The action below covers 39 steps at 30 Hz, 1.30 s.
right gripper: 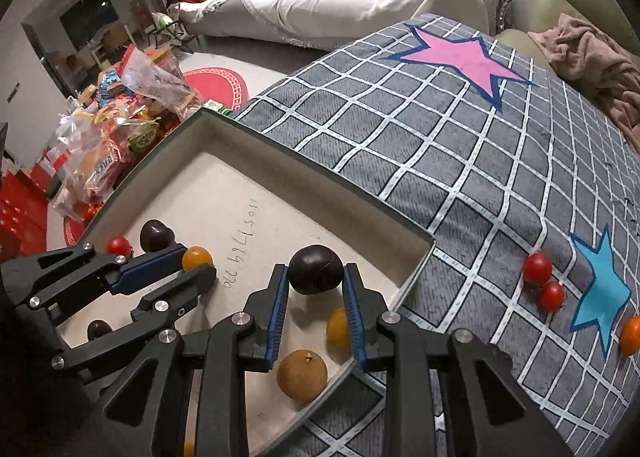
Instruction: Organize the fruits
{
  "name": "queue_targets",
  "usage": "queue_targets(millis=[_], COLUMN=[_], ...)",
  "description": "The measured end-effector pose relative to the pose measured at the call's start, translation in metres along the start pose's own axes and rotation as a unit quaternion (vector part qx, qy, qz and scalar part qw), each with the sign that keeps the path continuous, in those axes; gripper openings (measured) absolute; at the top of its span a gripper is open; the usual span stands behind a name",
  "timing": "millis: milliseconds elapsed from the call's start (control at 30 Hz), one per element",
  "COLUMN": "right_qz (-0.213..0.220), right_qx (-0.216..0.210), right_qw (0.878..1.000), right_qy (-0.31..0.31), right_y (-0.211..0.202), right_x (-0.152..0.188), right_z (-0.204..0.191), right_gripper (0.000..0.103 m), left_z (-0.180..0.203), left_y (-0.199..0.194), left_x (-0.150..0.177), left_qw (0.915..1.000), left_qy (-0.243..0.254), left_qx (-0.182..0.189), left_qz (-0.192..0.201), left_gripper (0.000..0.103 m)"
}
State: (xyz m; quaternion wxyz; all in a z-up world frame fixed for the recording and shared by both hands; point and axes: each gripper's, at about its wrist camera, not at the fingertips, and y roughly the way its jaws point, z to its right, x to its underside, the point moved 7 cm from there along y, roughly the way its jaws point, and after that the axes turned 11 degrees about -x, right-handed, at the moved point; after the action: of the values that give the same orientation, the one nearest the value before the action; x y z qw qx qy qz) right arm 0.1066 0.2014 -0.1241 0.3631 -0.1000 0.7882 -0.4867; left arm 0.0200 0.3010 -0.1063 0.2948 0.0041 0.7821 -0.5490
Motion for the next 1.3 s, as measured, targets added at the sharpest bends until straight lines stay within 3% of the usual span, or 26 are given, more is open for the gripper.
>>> queue_targets(millis=[33, 133, 167, 333, 433, 667, 733, 1300], right_qz=[0.003, 0.013, 0.018, 0.024, 0.025, 0.003, -0.004, -0.023], right_qx=[-0.003, -0.007, -0.008, -0.013, -0.018, -0.018, -0.01, 0.017], right_qw=[1.0, 1.0, 1.0, 1.0, 1.0, 1.0, 1.0, 1.0], right_qy=[-0.003, -0.008, -0.01, 0.0, 0.002, 0.009, 0.009, 0.01], right_y=[-0.003, -0.012, -0.016, -0.032, -0.043, -0.057, -0.06, -0.092], right_x=[0.0, -0.003, -0.003, 0.0, 0.006, 0.026, 0.031, 0.06], right_z=[-0.002, -0.008, -0.01, -0.015, -0.021, -0.032, -0.035, -0.055], right_gripper=[0.042, 0.066, 0.067, 0.074, 0.079, 0.089, 0.102, 0.103], left_z=[-0.001, -0.005, -0.007, -0.013, -0.017, -0.025, -0.024, -0.021], left_y=[0.0, -0.003, -0.008, -0.021, -0.027, -0.041, -0.044, -0.083], left_x=[0.0, 0.001, 0.0, 0.002, 0.009, 0.029, 0.035, 0.07], left_qw=[1.0, 1.0, 0.9997, 0.9996, 0.9995, 0.9988, 0.9989, 0.9991], left_qy=[-0.001, -0.009, -0.013, -0.018, -0.024, -0.049, -0.047, -0.042], left_qx=[0.0, -0.002, -0.008, -0.007, -0.012, -0.006, -0.009, -0.007], left_qz=[-0.001, 0.004, 0.017, 0.022, 0.019, 0.006, 0.0, 0.001], left_gripper=[0.023, 0.068, 0.072, 0.072, 0.102, 0.102, 0.102, 0.102])
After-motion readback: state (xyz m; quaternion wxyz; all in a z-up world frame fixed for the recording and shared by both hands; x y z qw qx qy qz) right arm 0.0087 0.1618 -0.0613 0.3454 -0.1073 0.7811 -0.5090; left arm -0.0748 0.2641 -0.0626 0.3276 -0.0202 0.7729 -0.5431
